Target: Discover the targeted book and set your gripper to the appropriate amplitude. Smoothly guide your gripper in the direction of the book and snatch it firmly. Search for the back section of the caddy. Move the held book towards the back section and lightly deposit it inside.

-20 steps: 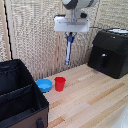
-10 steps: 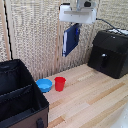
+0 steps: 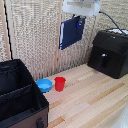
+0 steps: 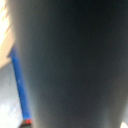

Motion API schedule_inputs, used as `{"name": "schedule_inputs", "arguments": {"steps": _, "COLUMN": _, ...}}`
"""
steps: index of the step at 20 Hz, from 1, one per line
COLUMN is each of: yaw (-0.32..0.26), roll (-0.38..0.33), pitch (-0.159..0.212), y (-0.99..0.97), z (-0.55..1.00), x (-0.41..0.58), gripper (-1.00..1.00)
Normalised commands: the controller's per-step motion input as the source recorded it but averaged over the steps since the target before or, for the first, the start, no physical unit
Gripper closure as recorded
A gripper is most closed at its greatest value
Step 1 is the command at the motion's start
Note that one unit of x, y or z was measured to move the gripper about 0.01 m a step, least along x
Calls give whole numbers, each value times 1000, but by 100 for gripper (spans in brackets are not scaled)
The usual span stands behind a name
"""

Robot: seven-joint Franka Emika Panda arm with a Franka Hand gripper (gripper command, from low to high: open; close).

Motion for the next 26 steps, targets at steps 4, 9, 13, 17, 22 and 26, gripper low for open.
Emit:
{"name": "schedule_inputs", "arguments": {"steps": 4, "yaw": -147, "roll": 82, "pitch": 0, "y": 522, "z": 675, "x": 44, "gripper": 100}}
{"name": "schedule_inputs", "arguments": {"steps": 9, "yaw": -87, "roll": 21, "pitch": 0, "y": 777, "z": 494, "x": 119, "gripper": 100}}
{"name": "schedule_inputs", "arguments": {"steps": 13, "yaw": -70, "roll": 0, "pitch": 0, "y": 880, "z": 309, "x": 216, "gripper": 100}}
{"name": "schedule_inputs", "arguments": {"steps": 17, "yaw": -65, "roll": 0, "pitch": 0, "y": 891, "z": 280, "x": 241, "gripper": 100}}
{"name": "schedule_inputs", "arguments": {"steps": 22, "yaw": -63, "roll": 0, "pitch": 1, "y": 891, "z": 273, "x": 237, "gripper": 100}}
{"name": "schedule_inputs", "arguments": {"steps": 26, "yaw": -63, "roll": 0, "pitch": 1, "y": 891, "z": 272, "x": 237, "gripper": 100}}
